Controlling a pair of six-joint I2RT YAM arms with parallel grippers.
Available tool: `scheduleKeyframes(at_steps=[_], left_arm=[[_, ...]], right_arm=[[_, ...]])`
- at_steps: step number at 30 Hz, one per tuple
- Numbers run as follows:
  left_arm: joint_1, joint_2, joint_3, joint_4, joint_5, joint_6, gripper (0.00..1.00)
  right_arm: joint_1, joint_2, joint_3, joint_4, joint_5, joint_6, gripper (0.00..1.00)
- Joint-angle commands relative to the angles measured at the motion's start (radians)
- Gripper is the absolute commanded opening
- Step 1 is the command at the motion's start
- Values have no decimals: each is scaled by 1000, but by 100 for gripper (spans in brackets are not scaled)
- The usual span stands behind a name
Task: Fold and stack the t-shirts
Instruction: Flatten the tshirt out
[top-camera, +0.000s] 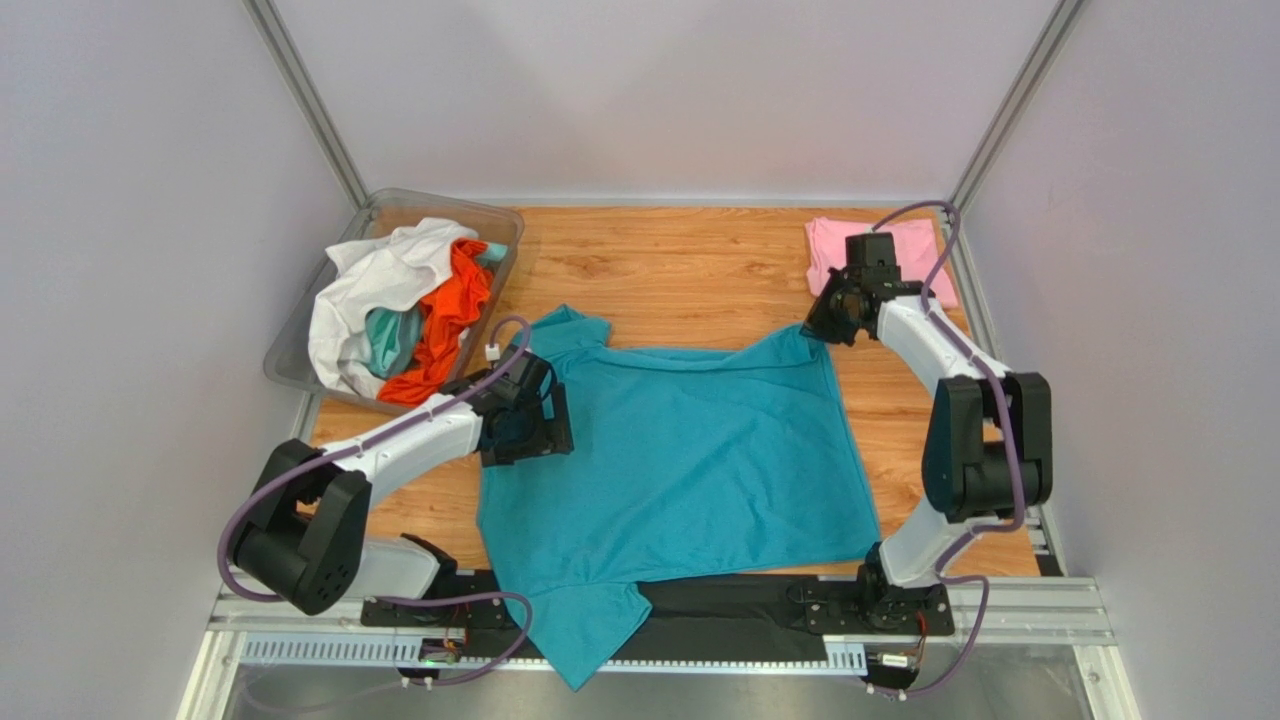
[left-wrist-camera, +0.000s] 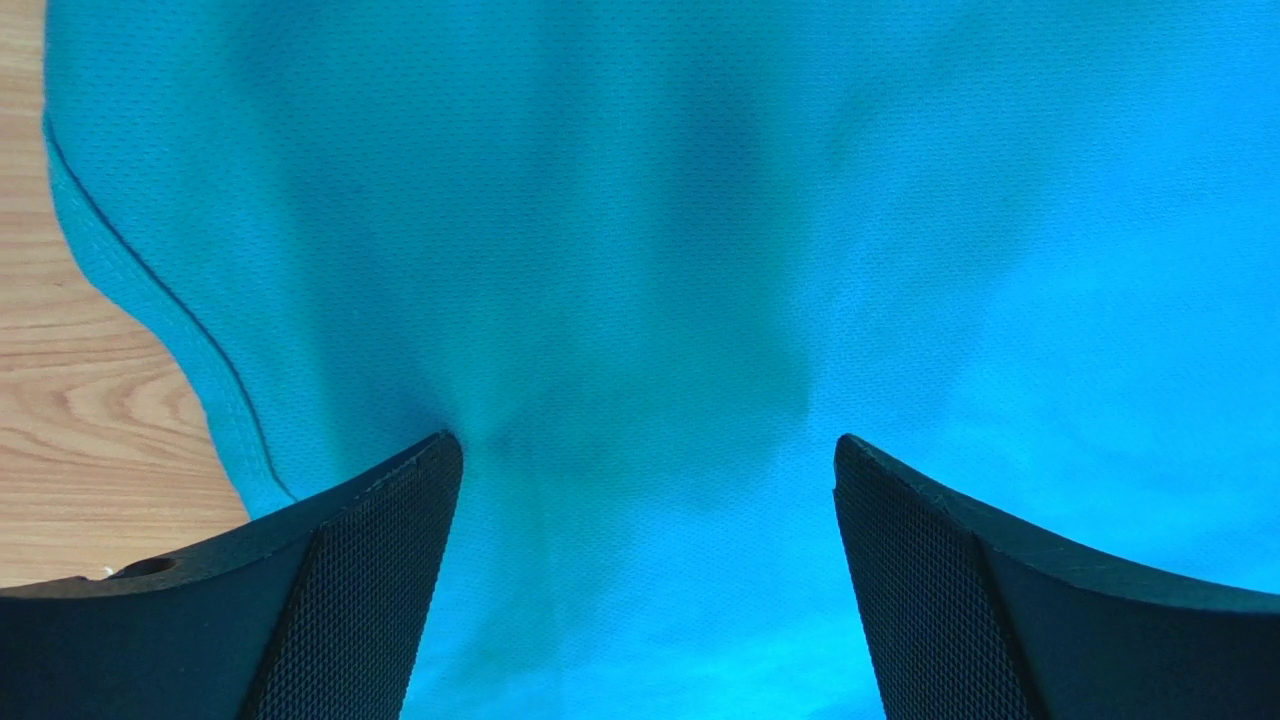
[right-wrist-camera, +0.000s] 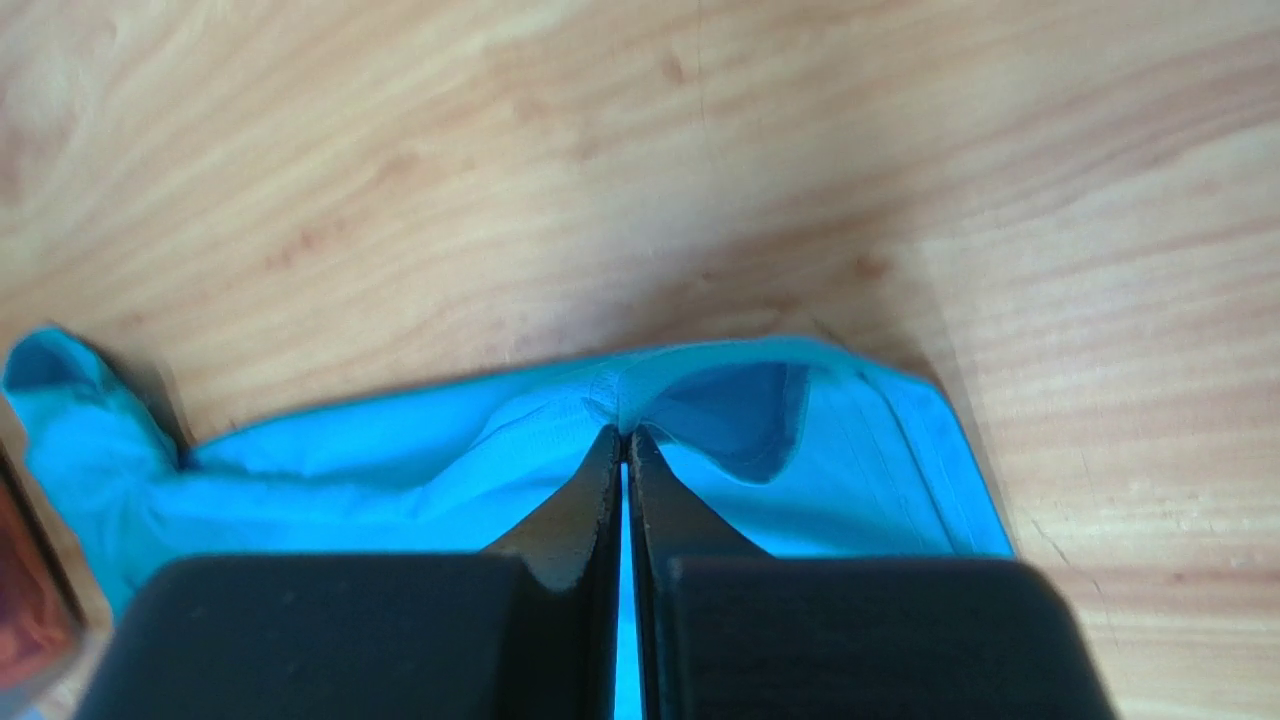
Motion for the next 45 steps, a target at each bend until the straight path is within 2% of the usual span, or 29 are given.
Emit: scheduleKeyframes(at_steps=[1,6,8,9,13,14,16,17,20,21,23,29,33,38,45], left_arm=[[4,-33,-4,-9,-21,26,100],[4,-61,-12,-11,-16,35,100],[4,-69,-17,-11,-10,40,100],[4,-76,-18,-9,-7,43,100],[4,-99,-10,-6,11,58,100],[4,-104,-7,-4,16,61,100],[4,-118,19,-3,21,64,100],[4,-121,31,-3,22,64,100],[5,-113,107,0,16,72,100],[5,-84,156,0,10,77,100],[8,-41,215,-1,1,95,100],[57,235,485,-21,38,133,100],[93,428,636,-24,91,150,100],[111,606,790,-14,94,158,100],[143,767,943,-21,50,147,100]], right_arm=[[-13,95,157,29,48,72,0],[-39,255,309,28,97,82,1],[-44,299,381,26,38,32,10],[-42,309,403,20,14,12,25],[-44,303,474,-36,-71,-80,44],[-42,275,474,-47,-105,-111,55],[-39,237,439,-64,-130,-132,69],[-38,193,413,-69,-151,-138,100],[-16,84,258,-61,-164,-140,100],[-4,56,160,-35,-167,-140,100],[45,-7,86,-30,-156,-151,100],[139,-104,-203,28,-118,-91,100],[140,-128,-296,60,-136,-95,100],[139,-131,-341,74,-133,-112,100],[139,-102,-370,71,-121,-123,100]])
